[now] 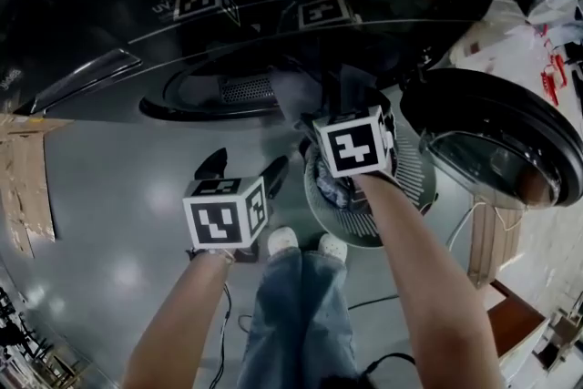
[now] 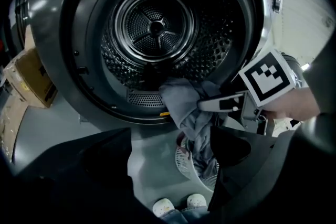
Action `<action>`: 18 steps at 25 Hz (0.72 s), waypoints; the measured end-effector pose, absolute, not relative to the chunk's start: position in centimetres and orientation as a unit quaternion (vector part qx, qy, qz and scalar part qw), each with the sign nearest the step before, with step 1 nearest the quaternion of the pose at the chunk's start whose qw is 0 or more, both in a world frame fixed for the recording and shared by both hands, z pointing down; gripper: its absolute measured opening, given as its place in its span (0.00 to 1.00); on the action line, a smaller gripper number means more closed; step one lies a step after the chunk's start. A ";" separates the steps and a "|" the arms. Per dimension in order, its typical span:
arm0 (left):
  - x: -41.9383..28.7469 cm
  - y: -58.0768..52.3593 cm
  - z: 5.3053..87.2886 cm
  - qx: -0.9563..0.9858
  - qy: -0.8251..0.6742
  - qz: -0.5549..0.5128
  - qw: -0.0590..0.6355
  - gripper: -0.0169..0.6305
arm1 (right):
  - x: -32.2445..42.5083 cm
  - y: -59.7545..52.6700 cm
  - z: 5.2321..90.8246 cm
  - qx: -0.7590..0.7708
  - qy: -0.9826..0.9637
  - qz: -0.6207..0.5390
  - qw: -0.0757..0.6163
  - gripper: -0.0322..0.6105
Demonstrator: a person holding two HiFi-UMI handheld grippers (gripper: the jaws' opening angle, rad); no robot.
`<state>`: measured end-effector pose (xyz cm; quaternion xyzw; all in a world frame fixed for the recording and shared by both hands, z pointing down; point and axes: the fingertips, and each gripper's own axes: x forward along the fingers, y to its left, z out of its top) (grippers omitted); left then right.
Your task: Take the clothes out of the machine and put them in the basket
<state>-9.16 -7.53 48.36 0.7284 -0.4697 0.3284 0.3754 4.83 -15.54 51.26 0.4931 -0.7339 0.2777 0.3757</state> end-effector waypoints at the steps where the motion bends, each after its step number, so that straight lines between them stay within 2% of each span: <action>1: -9.5 -7.9 48.4 0.729 -0.469 0.330 0.374 0.75 | 4.5 -16.2 51.6 0.495 -0.727 0.286 0.379 0.86; 10: -10.5 -9.2 49.8 0.743 -0.439 0.357 0.357 0.75 | 4.1 -21.4 55.6 0.539 -0.660 0.314 0.420 0.86; 18: -10.7 -9.3 51.0 0.747 -0.428 0.364 0.356 0.75 | 4.2 -21.6 58.9 0.527 -0.643 0.225 0.508 0.85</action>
